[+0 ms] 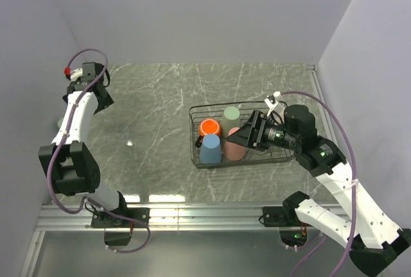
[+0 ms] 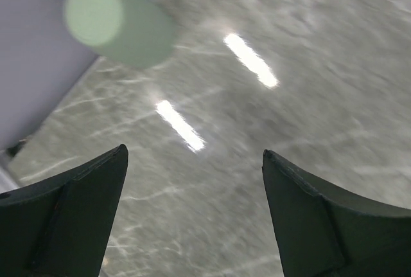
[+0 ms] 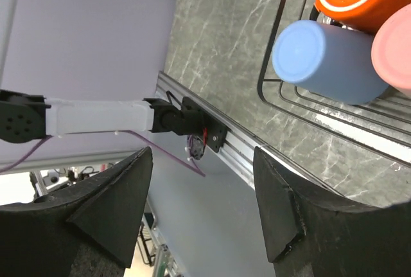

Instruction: Load the cups into the dish rack

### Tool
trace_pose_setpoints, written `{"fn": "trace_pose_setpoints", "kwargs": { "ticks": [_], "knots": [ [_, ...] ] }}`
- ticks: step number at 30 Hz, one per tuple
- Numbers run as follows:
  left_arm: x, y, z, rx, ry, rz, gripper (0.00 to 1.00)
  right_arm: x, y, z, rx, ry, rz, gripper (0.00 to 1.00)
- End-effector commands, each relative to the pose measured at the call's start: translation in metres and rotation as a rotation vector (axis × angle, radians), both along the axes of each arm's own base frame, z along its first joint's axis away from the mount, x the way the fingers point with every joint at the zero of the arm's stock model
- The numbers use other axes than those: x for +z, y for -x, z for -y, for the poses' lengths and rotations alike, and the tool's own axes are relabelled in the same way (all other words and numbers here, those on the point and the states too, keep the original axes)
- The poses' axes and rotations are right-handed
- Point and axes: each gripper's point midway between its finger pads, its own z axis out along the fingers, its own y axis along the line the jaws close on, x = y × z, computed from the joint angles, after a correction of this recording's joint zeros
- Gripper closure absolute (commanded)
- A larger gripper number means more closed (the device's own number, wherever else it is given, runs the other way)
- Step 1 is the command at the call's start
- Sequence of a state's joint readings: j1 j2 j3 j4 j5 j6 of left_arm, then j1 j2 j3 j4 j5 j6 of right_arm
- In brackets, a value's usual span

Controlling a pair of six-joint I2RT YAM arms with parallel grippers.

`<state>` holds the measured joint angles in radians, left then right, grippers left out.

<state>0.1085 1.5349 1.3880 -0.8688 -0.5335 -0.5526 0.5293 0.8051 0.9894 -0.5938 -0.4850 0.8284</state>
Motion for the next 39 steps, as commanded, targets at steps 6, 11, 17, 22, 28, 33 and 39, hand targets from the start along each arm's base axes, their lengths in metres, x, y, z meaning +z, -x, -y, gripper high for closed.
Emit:
{"fn": "trace_pose_setpoints", "kwargs": {
  "ticks": [6,11,17,22,28,33,39],
  "knots": [
    [-0.001,0.013,-0.100,0.286,-0.086,-0.011,0.10,0.015,-0.016,-0.015,0.014,-0.038,-0.027,0.29],
    [-0.027,0.019,-0.134,0.389,-0.033,-0.062,0.12,0.006,-0.026,-0.021,0.023,0.002,-0.066,0.29],
    [-0.045,0.026,-0.151,0.431,-0.008,-0.028,0.12,0.008,-0.036,-0.033,0.046,-0.017,-0.100,0.29],
    [-0.050,0.017,-0.139,0.368,0.056,0.043,0.10,0.007,-0.040,-0.034,0.070,0.026,-0.094,0.29],
    [-0.051,0.008,-0.149,0.385,0.031,0.061,0.06,0.003,-0.040,-0.036,0.077,0.015,-0.096,0.29],
    [-0.061,0.002,-0.160,0.417,0.001,0.060,0.06,-0.002,-0.037,-0.035,0.087,0.026,-0.101,0.30],
    [-0.069,0.003,-0.168,0.469,-0.045,0.085,0.07,-0.012,-0.034,-0.033,0.097,0.051,-0.118,0.29]
  ]
}}
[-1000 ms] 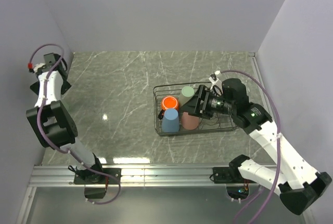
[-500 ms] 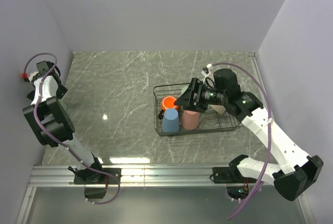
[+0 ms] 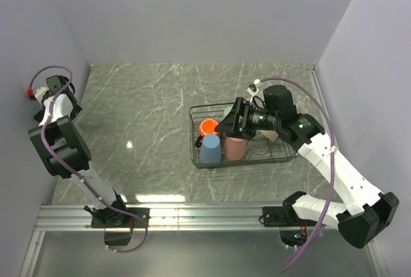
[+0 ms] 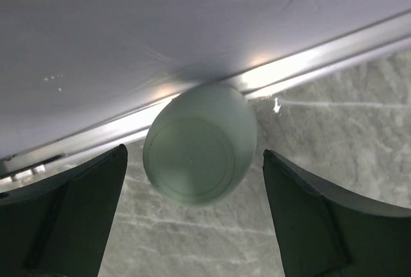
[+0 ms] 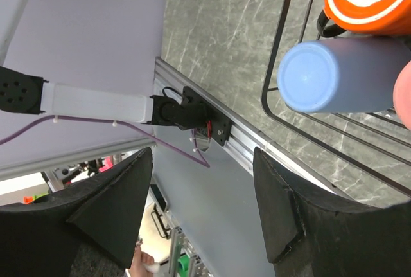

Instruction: Load the cups into the dish rack

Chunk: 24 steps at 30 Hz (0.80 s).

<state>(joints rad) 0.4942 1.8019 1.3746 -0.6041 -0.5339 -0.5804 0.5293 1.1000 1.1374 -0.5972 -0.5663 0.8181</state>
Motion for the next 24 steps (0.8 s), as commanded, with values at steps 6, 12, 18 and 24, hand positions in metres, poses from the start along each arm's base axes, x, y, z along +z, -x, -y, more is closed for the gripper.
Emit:
{"fn": "trace_pose_setpoints", "kwargs": {
  "ticks": [6,12,18,24],
  "knots": [
    [0.014,-0.014,-0.023,0.074,-0.111,0.098,0.11,-0.006,0.004,0.003,0.025,0.017,0.009,0.30],
    [-0.003,-0.017,-0.020,0.075,-0.075,0.076,0.32,-0.009,0.004,0.003,0.020,0.022,0.004,0.30],
    [-0.011,-0.012,-0.015,0.062,-0.059,0.066,0.55,-0.011,0.005,0.005,0.014,0.023,0.000,0.30],
    [-0.009,-0.013,-0.001,0.022,0.001,0.085,1.00,-0.006,0.003,0.007,0.006,0.032,0.027,0.30]
  ]
}}
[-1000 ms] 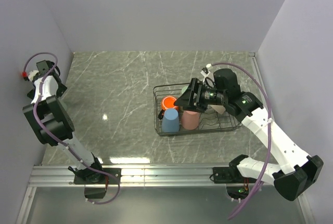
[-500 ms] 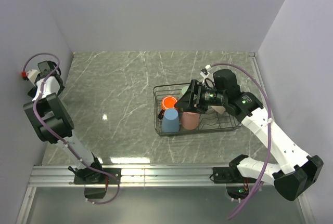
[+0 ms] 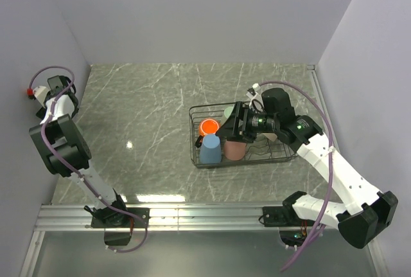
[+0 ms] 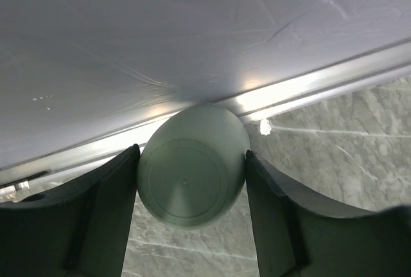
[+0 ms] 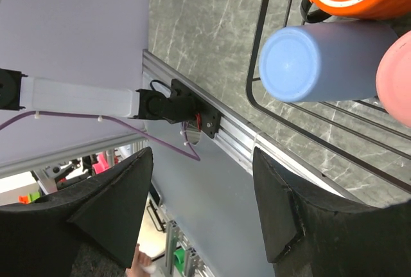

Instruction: Load the cups into the dish rack

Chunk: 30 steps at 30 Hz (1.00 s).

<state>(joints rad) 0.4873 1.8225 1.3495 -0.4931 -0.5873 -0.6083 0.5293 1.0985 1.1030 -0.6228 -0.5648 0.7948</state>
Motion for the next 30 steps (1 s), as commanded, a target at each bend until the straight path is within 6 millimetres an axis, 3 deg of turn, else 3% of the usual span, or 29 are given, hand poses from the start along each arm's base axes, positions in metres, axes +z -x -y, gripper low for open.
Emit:
{"fn": "trace_pose_setpoints", "kwargs": {
  "ticks": [1,4,10,11,12,13,14,15,16,17,18,19,20,22,23,24,25,30],
  "knots": [
    [0.004,-0.005,0.015,-0.047,0.070,0.058,1.00,0.014,-0.004,0.005,-0.009,0.003,0.073,0.30],
    [0.026,-0.024,0.040,-0.147,0.119,0.129,1.00,0.026,-0.013,0.011,-0.020,0.034,0.120,0.30],
    [0.083,-0.068,0.126,-0.379,0.150,0.212,1.00,0.073,-0.036,0.039,-0.101,0.052,0.255,0.30],
    [0.102,-0.083,0.152,-0.444,0.147,0.244,1.00,0.076,-0.037,0.046,-0.121,0.075,0.266,0.30],
    [0.107,-0.085,0.168,-0.475,0.166,0.235,1.00,0.080,-0.039,0.051,-0.137,0.085,0.278,0.30],
    [0.127,-0.096,0.186,-0.521,0.178,0.282,1.00,0.093,-0.042,0.059,-0.160,0.094,0.315,0.30],
    [0.135,-0.104,0.217,-0.602,0.198,0.298,1.00,0.094,-0.041,0.066,-0.180,0.120,0.316,0.30],
    [0.145,-0.111,0.234,-0.663,0.205,0.320,1.00,0.097,-0.040,0.070,-0.192,0.133,0.329,0.30],
    [0.171,-0.119,0.253,-0.724,0.210,0.373,1.00,0.106,-0.040,0.077,-0.210,0.149,0.360,0.30],
    [0.181,-0.122,0.289,-0.811,0.229,0.387,1.00,0.105,-0.036,0.083,-0.224,0.170,0.355,0.30],
    [0.189,-0.125,0.308,-0.885,0.237,0.394,1.00,0.106,-0.037,0.090,-0.257,0.198,0.364,0.30],
    [0.211,-0.128,0.332,-0.965,0.259,0.442,1.00,0.110,-0.033,0.096,-0.276,0.210,0.382,0.30],
    [0.219,-0.124,0.368,-1.063,0.294,0.458,1.00,0.107,-0.030,0.102,-0.293,0.230,0.370,0.30],
    [0.242,-0.119,0.412,-1.229,0.318,0.523,1.00,0.105,-0.025,0.114,-0.346,0.259,0.376,0.30],
    [0.252,-0.103,0.454,-1.353,0.356,0.541,1.00,0.100,-0.023,0.119,-0.365,0.272,0.366,0.30],
    [0.260,-0.094,0.474,-1.430,0.351,0.554,1.00,0.092,-0.021,0.123,-0.381,0.289,0.352,0.30],
    [0.271,-0.077,0.510,-1.536,0.370,0.580,1.00,0.092,-0.016,0.127,-0.400,0.285,0.354,0.30],
    [0.297,-0.021,0.595,-1.834,0.460,0.630,1.00,0.071,-0.008,0.138,-0.453,0.306,0.315,0.30]
  ]
}}
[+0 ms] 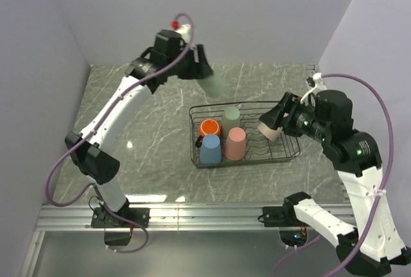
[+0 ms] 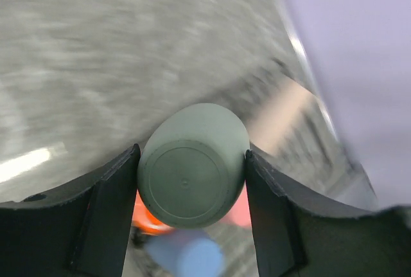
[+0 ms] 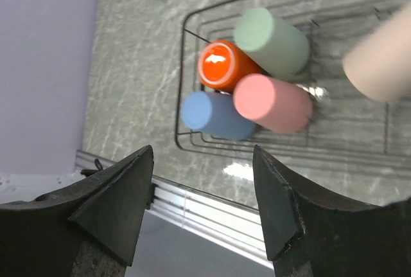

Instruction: Load the cups into the dish rack

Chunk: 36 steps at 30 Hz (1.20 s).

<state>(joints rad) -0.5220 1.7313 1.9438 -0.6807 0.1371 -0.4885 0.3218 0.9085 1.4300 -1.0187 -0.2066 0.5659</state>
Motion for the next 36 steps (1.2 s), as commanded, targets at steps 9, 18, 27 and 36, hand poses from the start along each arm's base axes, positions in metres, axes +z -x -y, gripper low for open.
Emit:
{"fn": "trace_pose_setpoints", "kwargs": {
  "ticks": [9,18,27,36],
  "knots": [
    [0.052,0.115,0.138,-0.525,0.056,0.106,1.00,-0.028,-0.003,0.033,-0.181,0.084,-0.041,0.30],
    [-0.001,0.135,0.188,-0.559,-0.057,0.077,1.00,-0.034,0.000,0.076,-0.395,0.189,-0.061,0.30],
    [-0.046,0.138,0.239,-0.511,-0.161,0.122,1.00,-0.049,0.013,0.087,-0.421,0.233,-0.108,0.30],
    [-0.073,0.148,0.276,-0.540,-0.188,0.162,1.00,-0.059,0.028,0.097,-0.421,0.295,-0.150,0.30]
  ]
}}
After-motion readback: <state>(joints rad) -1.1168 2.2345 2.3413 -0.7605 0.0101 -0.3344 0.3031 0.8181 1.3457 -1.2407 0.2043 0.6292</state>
